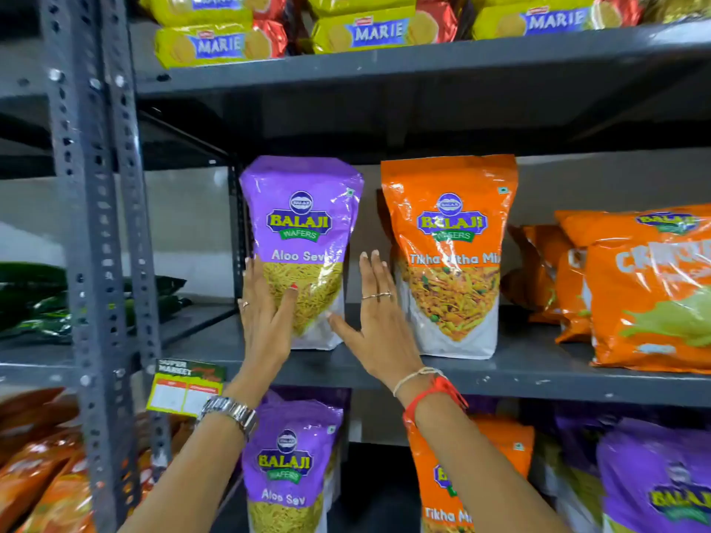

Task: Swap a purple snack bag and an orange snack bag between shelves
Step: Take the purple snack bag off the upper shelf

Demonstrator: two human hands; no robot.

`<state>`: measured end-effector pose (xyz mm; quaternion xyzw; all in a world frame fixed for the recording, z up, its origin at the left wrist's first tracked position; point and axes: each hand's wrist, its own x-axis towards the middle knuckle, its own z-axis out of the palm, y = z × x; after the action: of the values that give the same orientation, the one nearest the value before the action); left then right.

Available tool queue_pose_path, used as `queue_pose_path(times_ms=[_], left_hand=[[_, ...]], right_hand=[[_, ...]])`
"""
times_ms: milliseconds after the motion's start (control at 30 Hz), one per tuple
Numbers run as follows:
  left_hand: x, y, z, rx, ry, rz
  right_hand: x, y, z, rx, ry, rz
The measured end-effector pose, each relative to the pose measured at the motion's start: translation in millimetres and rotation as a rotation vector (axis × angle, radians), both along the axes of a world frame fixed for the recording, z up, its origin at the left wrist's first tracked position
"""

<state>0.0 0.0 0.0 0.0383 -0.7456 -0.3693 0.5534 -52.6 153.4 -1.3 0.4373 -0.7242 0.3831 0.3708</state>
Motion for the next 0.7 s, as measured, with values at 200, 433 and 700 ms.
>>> queue_pose_path(times_ms=[200, 433, 700], left_hand=[[-5.5, -15.7, 6.8, 0.530, 0.060, -0.405], [-7.1, -17.6, 12.8, 0.632, 0.028, -0.390], [27.0, -0.2, 2.8, 0.555, 0.070, -0.386]], right_hand=[[-8.0, -42.6, 5.3, 0.049, -0.438, 0.147], [-18.2, -54.5, -1.7, -0.005, -0.632, 0.268], [-6.7, -37.4, -8.3, -0.015, -0.668, 0.381]])
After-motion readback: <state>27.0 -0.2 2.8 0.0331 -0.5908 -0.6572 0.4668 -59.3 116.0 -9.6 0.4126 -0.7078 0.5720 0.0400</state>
